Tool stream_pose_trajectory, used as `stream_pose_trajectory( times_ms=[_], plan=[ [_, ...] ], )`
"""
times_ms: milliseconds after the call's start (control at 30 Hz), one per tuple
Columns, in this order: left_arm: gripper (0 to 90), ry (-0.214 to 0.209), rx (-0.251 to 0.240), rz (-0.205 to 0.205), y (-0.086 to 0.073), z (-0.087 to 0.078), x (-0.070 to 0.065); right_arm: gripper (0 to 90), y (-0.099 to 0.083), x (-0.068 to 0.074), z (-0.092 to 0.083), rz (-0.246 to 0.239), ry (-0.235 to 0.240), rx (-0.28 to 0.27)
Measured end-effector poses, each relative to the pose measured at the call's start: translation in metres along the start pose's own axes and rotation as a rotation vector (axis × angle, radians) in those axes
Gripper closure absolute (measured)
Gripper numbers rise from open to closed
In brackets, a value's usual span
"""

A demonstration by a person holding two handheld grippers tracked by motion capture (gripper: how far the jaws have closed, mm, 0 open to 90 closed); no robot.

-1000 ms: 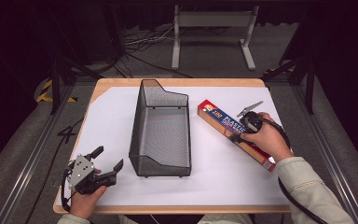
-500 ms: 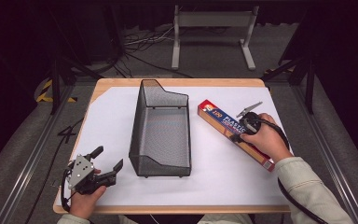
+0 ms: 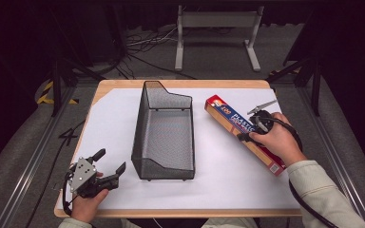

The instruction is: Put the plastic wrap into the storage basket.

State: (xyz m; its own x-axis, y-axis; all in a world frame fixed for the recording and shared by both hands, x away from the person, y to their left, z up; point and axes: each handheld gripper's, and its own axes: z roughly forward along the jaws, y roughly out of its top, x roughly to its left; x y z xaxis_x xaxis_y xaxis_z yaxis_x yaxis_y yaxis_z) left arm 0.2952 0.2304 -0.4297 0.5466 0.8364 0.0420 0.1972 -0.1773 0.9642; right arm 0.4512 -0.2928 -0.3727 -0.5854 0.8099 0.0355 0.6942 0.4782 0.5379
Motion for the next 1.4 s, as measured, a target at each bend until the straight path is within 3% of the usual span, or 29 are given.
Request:
stream_pose_trajectory(
  times_ms=[167,667,1067,1400],
  plan=[
    [16.9,-0.001,-0.001,0.0,0.001,0.0,0.0,39.9,0.003,0.006,-0.016,0.055,0.01,-0.014],
    [16.9,0.003,0.0,-0.005,0.001,0.0,0.0,39.8,0.019,0.028,-0.054,0.045,0.0,-0.029],
    [16.9,0.003,0.002,-0.001,0.001,0.0,0.0,39.7,0.034,0.051,-0.067,0.048,0.041,-0.036],
    [16.8,0.002,-0.001,-0.001,0.0,0.0,0.0,39.7,0.051,0.08,-0.069,0.003,0.092,-0.055]
  ],
)
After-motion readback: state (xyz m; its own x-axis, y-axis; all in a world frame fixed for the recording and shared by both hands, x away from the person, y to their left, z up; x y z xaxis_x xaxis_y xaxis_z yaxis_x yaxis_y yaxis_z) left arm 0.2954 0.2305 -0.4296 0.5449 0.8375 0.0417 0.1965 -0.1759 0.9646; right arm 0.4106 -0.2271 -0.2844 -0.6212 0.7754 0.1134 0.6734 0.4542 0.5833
